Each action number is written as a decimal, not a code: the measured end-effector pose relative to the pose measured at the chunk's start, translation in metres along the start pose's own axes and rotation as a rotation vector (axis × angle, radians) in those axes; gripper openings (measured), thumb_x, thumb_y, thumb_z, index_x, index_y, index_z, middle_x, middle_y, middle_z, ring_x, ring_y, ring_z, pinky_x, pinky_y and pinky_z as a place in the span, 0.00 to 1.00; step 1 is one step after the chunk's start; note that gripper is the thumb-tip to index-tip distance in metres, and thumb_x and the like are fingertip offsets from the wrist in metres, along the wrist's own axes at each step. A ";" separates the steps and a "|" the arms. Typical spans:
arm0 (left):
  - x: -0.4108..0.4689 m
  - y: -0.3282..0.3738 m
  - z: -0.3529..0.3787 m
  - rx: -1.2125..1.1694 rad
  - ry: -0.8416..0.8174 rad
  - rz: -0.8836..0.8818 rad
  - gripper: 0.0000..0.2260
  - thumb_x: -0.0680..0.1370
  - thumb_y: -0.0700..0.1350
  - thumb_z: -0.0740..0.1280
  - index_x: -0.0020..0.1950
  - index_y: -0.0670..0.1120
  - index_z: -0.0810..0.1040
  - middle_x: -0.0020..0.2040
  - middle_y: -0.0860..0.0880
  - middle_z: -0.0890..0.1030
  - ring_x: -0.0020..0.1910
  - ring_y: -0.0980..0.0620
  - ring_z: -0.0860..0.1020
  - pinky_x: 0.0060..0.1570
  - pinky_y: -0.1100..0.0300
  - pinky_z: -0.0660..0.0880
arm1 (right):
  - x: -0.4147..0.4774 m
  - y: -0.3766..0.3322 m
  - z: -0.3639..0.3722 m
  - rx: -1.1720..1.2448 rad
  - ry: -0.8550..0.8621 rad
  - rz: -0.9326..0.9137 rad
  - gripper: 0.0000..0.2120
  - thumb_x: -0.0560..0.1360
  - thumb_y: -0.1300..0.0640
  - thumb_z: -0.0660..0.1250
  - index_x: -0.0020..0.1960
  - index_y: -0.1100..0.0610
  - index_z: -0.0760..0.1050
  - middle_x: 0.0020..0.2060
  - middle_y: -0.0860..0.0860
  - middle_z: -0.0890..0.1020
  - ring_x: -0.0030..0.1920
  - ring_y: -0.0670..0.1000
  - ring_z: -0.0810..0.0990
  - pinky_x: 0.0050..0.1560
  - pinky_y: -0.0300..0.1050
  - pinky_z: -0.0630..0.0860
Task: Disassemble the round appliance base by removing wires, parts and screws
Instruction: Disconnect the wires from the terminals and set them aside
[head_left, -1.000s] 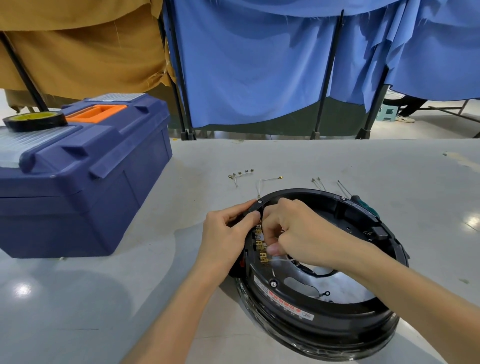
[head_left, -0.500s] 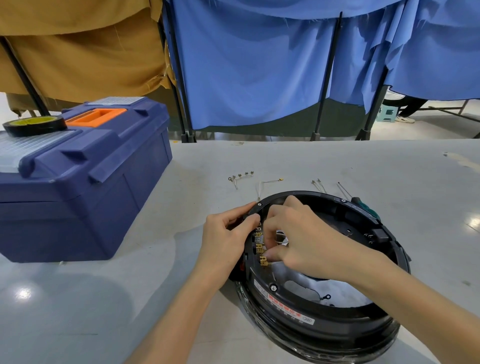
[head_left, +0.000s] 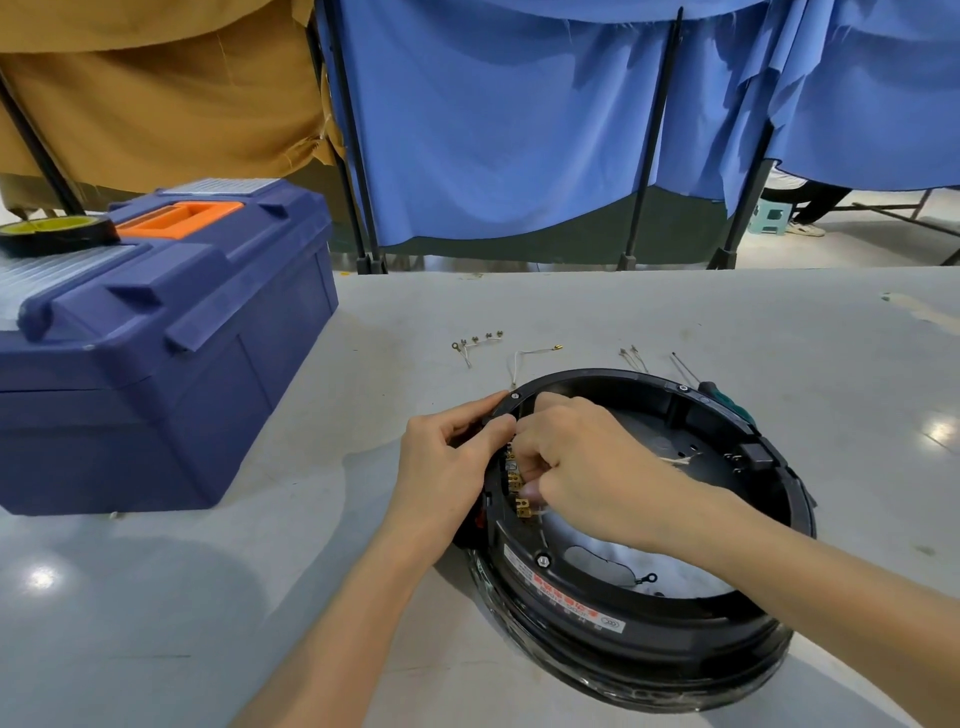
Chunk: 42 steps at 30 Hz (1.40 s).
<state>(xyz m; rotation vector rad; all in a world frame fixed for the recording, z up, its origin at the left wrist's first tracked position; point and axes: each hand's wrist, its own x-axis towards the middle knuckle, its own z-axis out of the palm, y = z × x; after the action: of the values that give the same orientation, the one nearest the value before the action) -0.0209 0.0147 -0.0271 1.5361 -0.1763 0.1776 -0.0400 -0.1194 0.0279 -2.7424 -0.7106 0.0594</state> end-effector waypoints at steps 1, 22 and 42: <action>0.000 0.000 0.000 0.004 0.002 0.002 0.11 0.75 0.38 0.70 0.52 0.52 0.85 0.47 0.56 0.86 0.50 0.59 0.83 0.49 0.67 0.78 | 0.000 -0.001 0.000 0.019 0.001 0.006 0.19 0.69 0.63 0.70 0.27 0.53 0.64 0.37 0.51 0.71 0.42 0.50 0.67 0.38 0.42 0.62; -0.001 -0.001 -0.002 0.011 -0.004 -0.033 0.11 0.75 0.39 0.70 0.50 0.54 0.85 0.47 0.55 0.86 0.49 0.56 0.84 0.51 0.60 0.79 | -0.005 0.016 -0.010 0.087 0.138 0.142 0.09 0.67 0.68 0.70 0.30 0.63 0.73 0.38 0.62 0.80 0.40 0.60 0.77 0.36 0.46 0.72; -0.005 0.017 0.000 0.238 0.041 0.109 0.18 0.68 0.61 0.71 0.56 0.61 0.82 0.52 0.64 0.83 0.55 0.66 0.77 0.59 0.66 0.72 | -0.019 0.028 -0.012 0.477 0.302 0.108 0.09 0.71 0.68 0.72 0.44 0.55 0.85 0.40 0.45 0.82 0.40 0.45 0.80 0.47 0.42 0.77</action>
<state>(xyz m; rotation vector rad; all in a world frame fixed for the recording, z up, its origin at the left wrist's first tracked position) -0.0295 0.0153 -0.0112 1.7586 -0.2130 0.3257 -0.0426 -0.1553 0.0301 -2.2616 -0.4003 -0.1409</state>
